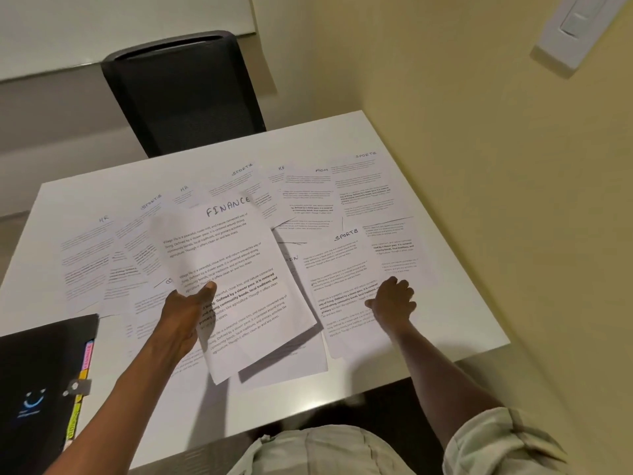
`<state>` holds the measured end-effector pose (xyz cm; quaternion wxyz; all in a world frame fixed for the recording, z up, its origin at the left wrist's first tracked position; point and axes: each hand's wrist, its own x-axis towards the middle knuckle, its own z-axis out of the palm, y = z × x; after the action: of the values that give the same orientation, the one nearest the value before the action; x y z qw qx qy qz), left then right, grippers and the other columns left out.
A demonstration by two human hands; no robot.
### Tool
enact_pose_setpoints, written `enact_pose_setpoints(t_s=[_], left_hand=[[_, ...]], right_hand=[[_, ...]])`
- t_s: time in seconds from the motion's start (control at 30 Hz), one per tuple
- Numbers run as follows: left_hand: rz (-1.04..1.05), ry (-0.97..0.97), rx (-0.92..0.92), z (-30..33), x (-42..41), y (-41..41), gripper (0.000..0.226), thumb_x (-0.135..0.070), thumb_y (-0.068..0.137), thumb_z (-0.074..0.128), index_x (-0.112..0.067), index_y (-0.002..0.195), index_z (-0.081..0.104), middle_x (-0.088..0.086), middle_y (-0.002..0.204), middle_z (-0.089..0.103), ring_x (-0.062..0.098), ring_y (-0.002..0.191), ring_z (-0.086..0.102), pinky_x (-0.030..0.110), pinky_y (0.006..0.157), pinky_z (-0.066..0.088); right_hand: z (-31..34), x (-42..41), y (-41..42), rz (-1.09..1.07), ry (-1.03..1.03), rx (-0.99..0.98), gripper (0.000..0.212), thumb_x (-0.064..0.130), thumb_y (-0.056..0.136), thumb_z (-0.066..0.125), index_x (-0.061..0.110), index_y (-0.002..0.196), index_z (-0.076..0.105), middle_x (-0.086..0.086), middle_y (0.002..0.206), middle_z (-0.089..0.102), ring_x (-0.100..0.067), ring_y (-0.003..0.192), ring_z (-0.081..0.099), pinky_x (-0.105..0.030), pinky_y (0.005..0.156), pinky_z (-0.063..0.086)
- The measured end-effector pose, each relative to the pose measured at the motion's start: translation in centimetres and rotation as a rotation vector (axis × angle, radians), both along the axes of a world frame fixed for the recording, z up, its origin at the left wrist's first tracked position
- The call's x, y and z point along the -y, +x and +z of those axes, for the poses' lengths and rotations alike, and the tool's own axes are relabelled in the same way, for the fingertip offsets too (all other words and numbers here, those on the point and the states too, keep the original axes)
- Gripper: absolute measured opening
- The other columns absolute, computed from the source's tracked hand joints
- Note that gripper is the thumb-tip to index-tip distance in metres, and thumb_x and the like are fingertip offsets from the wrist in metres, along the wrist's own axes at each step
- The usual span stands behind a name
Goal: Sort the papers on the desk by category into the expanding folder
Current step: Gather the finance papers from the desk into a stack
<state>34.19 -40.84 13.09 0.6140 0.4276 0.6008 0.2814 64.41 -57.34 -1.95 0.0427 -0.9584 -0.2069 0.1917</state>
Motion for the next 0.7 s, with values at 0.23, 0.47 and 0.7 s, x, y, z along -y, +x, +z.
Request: enact_pose_setpoints(t_s=[0.23,0.47,0.7], left_hand=[[-0.004,-0.03,-0.021,-0.8,0.4,0.3,0.023,-0.009,0.092,0.067,-0.005,0.114,0.063,0.011,0.099,0.069,0.028,0.082,0.064,0.036,0.071,0.051],[-0.006,-0.038,-0.003,-0.9,0.9,1.7,0.006,-0.007,0.093,0.065,-0.011,0.096,0.063,0.007,0.089,0.067,0.024,0.074,0.062,0.033,0.065,0.048],[-0.029,-0.021,-0.001,-0.6,0.4,2.6,0.008,-0.006,0.093,0.065,-0.014,0.096,0.063,0.005,0.092,0.068,0.023,0.077,0.063,0.033,0.065,0.049]], right_hand=[[-0.4,1.5,0.6,0.302,-0.076,0.194,0.075,0.065,0.074,0.065,0.008,0.121,0.05,-0.013,0.127,0.054,-0.032,0.116,0.048,-0.055,0.094,0.032],[0.9,2.7,-0.2,0.313,-0.147,0.227,0.081,0.074,0.071,0.063,0.006,0.115,0.056,-0.01,0.111,0.057,-0.028,0.106,0.049,-0.054,0.092,0.036],[0.6,3.0,-0.4,0.316,-0.163,0.22,0.085,0.078,0.069,0.06,0.007,0.116,0.054,-0.013,0.12,0.057,-0.03,0.113,0.052,-0.057,0.099,0.034]])
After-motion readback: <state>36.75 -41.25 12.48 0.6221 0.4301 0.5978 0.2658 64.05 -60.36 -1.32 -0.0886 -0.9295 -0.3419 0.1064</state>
